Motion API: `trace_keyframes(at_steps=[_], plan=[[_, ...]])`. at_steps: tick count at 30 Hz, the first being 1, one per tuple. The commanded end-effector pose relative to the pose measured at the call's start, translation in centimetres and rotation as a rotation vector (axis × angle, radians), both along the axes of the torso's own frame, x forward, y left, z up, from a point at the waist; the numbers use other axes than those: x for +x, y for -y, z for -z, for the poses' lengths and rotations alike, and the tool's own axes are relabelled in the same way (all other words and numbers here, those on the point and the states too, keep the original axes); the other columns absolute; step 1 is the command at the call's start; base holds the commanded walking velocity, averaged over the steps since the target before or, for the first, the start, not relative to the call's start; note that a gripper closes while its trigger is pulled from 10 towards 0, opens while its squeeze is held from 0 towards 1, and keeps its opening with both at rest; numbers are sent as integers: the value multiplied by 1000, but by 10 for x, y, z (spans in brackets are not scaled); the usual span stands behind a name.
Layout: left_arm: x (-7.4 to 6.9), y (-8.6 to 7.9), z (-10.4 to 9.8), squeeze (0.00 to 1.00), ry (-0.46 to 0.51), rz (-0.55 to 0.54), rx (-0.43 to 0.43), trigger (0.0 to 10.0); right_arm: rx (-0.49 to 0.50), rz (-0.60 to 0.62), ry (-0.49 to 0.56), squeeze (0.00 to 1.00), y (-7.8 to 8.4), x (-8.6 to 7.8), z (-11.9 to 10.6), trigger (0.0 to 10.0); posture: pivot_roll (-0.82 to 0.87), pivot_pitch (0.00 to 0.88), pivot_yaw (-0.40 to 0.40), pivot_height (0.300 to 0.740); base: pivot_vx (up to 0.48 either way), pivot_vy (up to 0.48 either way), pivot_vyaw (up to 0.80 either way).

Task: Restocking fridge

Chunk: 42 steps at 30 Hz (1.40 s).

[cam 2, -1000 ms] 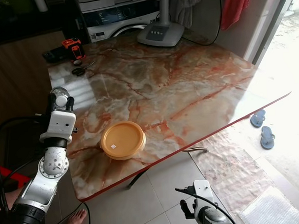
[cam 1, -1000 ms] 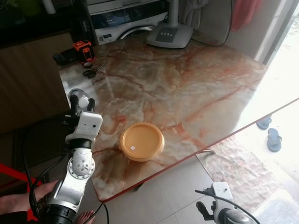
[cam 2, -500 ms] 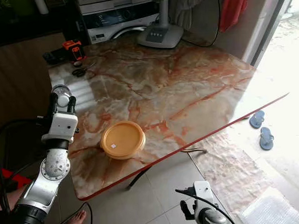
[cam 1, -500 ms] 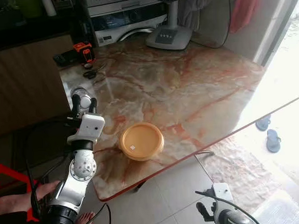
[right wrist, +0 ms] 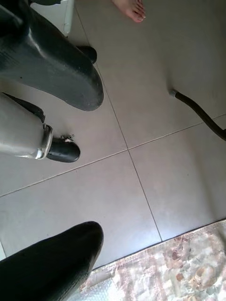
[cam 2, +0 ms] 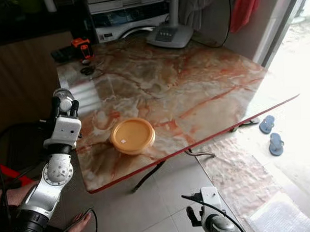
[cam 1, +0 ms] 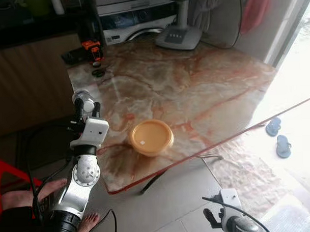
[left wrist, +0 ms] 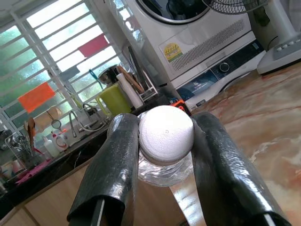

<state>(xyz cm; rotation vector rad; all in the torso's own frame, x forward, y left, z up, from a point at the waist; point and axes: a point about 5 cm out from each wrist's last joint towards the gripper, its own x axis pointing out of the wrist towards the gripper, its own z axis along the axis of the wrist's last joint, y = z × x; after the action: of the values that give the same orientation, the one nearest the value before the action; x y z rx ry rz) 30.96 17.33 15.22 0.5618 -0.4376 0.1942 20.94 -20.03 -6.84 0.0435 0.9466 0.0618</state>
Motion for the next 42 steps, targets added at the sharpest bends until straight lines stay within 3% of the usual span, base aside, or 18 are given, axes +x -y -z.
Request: trace_keyframes(at_steps=[1,31,42], plan=[[3,0,-10,0,45,2,9,10000,12,13,-7,0,0,-1,1,10000,-89,7,20,740,-285,0,0],[7,0,-11,0,33,-11,-2,10000,17,18,-1,0,0,1,0,10000,-83,29,21,740,-287,0,0],[9,-14,2,0,-35,-81,-56,10000,17,17,-1,0,0,1,-1,10000,-82,32,21,740,0,0,0]])
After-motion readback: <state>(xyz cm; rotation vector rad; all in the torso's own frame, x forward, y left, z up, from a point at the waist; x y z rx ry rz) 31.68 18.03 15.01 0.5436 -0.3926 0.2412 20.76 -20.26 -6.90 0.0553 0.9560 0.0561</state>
